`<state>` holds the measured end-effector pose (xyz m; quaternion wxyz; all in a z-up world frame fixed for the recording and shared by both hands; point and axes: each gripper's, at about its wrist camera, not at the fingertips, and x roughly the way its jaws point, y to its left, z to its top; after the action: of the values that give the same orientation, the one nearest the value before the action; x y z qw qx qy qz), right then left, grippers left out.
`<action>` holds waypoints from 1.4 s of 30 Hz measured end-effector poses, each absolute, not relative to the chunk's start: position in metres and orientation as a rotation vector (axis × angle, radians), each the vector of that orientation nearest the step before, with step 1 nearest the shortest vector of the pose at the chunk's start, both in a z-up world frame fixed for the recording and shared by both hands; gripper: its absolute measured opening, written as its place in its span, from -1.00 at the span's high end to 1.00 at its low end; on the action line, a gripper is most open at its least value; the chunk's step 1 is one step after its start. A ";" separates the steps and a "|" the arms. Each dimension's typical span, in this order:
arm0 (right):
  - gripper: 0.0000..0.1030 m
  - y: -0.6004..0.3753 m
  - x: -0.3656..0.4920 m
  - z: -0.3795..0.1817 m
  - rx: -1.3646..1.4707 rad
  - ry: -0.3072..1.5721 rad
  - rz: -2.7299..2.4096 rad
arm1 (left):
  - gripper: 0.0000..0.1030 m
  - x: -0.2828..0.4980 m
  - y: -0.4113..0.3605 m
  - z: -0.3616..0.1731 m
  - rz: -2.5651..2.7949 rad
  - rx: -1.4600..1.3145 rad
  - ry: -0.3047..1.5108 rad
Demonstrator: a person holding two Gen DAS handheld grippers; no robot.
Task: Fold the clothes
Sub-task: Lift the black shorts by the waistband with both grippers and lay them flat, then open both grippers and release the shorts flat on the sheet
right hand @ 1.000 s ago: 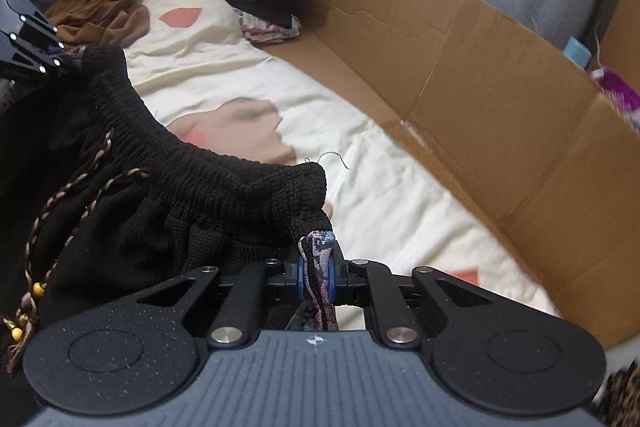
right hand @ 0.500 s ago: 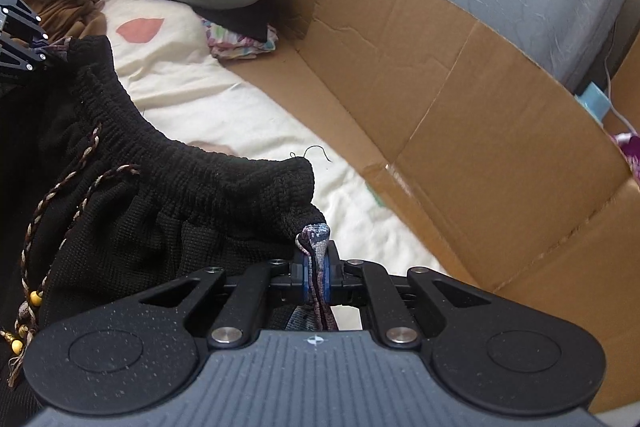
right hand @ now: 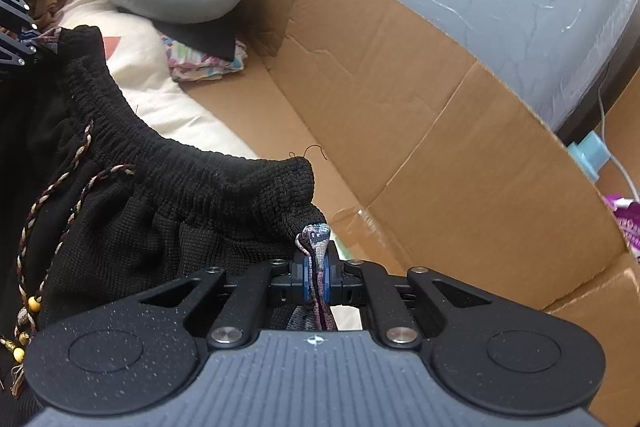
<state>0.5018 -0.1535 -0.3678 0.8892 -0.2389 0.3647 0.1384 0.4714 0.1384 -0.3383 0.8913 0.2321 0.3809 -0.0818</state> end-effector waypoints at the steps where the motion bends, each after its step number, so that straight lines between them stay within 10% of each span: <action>1: 0.92 -0.154 0.504 -0.367 -0.498 0.756 0.281 | 0.84 0.474 0.138 -0.336 -0.168 0.478 0.786; 7: 0.88 -0.156 0.516 -0.365 -0.506 0.758 0.235 | 0.65 0.489 0.132 -0.335 -0.173 0.437 0.785; 14: 0.06 -0.185 0.519 -0.387 -0.375 0.866 0.191 | -0.11 0.484 0.137 -0.357 -0.186 0.366 0.900; 42: -0.01 -0.304 0.356 -0.346 -0.338 0.929 0.223 | -0.17 0.311 0.069 -0.324 -0.342 0.133 0.927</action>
<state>0.3556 -0.3039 -0.3464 0.8743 -0.1621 0.4448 0.1069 0.3108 0.0689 -0.3244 0.8784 0.0637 0.4444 -0.1639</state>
